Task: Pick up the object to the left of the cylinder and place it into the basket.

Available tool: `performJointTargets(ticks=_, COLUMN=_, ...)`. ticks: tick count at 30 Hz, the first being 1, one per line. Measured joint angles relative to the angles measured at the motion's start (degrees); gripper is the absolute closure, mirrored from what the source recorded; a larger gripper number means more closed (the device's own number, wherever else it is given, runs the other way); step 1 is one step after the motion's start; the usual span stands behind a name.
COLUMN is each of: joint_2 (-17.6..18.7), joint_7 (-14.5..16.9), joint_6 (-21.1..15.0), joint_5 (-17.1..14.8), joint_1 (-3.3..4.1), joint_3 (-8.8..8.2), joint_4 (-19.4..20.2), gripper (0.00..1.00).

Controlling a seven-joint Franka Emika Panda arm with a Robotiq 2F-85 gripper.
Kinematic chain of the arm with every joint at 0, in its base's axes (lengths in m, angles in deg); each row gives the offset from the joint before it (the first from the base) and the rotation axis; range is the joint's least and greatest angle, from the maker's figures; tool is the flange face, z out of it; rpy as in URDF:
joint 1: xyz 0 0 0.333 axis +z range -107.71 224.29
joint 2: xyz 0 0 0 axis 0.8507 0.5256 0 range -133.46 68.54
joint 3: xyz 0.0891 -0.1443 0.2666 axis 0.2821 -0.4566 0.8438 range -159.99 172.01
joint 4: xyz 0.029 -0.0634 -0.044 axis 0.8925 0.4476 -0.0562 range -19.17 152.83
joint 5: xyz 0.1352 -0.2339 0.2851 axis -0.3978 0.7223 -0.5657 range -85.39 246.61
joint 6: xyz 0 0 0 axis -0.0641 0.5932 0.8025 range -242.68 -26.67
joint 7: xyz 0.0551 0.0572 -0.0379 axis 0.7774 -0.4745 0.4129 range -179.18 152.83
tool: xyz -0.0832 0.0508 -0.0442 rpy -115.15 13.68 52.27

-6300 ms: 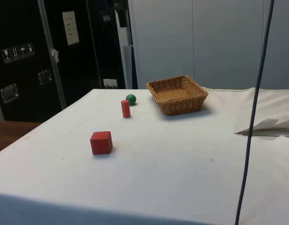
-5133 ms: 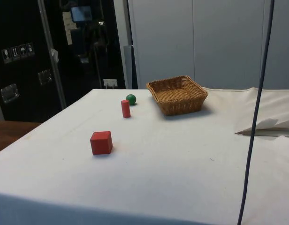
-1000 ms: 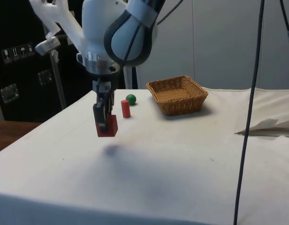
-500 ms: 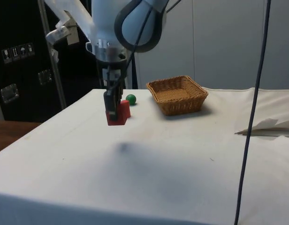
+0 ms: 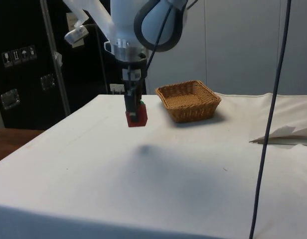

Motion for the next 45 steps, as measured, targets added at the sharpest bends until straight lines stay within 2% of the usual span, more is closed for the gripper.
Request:
performJointTargets(ticks=11, joint_2=-1.0, joint_7=3.2, joint_6=-0.2, joint_5=0.2, joint_1=0.0, joint_3=-3.27, joint_4=1.8, gripper=0.99)
performJointTargets(ticks=15, joint_2=-2.0, joint_7=3.5, joint_6=-0.2, joint_5=0.4, joint_1=0.0, joint_3=-3.67, joint_4=2.3, gripper=0.99)
performJointTargets(ticks=19, joint_2=-5.2, joint_7=3.4, joint_6=0.1, joint_5=1.8, joint_1=0.0, joint_3=-4.24, joint_4=3.8, gripper=0.99)
performJointTargets(ticks=28, joint_2=-8.6, joint_7=3.7, joint_6=0.6, joint_5=3.7, joint_1=0.0, joint_3=-5.73, joint_4=5.1, gripper=0.99)
performJointTargets(ticks=34, joint_2=-11.6, joint_7=4.6, joint_6=1.0, joint_5=6.0, joint_1=-0.06, joint_3=-8.25, joint_4=6.5, gripper=0.99)
performJointTargets(ticks=40, joint_2=-12.4, joint_7=5.3, joint_6=1.0, joint_5=7.2, joint_1=-0.11, joint_3=-9.97, joint_4=7.1, gripper=0.99)
performJointTargets(ticks=45, joint_2=-12.8, joint_7=7.1, joint_6=0.9, joint_5=7.7, joint_1=-0.17, joint_3=-12.15, joint_4=7.6, gripper=0.99)
